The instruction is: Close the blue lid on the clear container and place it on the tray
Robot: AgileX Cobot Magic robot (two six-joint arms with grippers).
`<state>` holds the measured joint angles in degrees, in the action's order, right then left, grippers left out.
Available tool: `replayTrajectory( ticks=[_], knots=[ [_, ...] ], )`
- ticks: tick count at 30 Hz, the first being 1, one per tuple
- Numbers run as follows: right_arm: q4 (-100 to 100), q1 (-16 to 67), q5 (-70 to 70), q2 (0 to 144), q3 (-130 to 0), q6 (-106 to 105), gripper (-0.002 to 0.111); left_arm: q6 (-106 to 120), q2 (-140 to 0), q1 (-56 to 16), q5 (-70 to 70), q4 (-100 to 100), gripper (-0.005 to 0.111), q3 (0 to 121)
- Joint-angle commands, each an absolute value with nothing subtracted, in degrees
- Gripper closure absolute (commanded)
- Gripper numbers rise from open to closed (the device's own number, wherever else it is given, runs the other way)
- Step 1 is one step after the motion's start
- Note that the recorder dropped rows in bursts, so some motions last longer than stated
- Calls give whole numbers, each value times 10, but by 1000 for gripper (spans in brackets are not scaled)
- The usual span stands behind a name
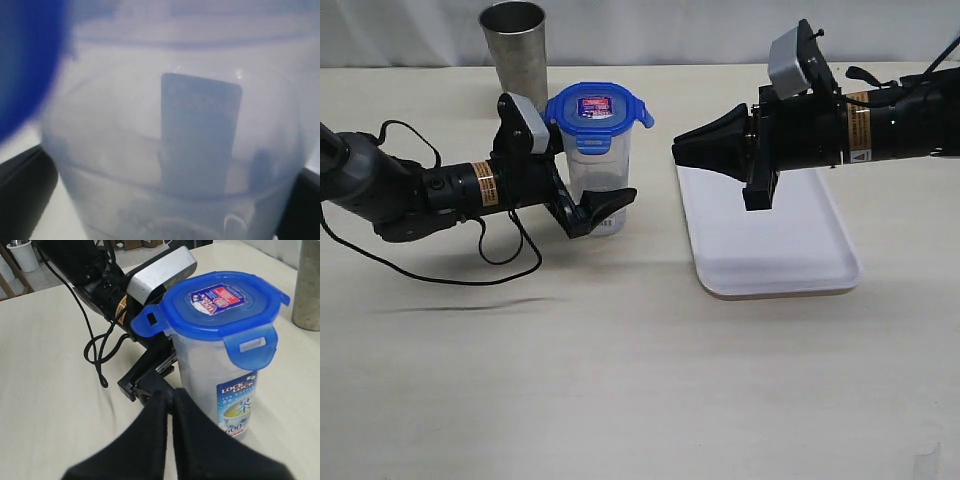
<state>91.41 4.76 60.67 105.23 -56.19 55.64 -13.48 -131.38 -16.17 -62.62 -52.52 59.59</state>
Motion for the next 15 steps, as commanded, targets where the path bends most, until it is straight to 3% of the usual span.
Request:
replayTrajectory(
  ticks=[1, 15],
  knots=[
    [915, 48, 605, 1052, -566, 558, 104, -133, -1316, -164, -642, -518, 2, 598],
    [915, 48, 605, 1052, -566, 559, 104, -133, -1316, -164, -643, -513, 2, 598]
  ],
)
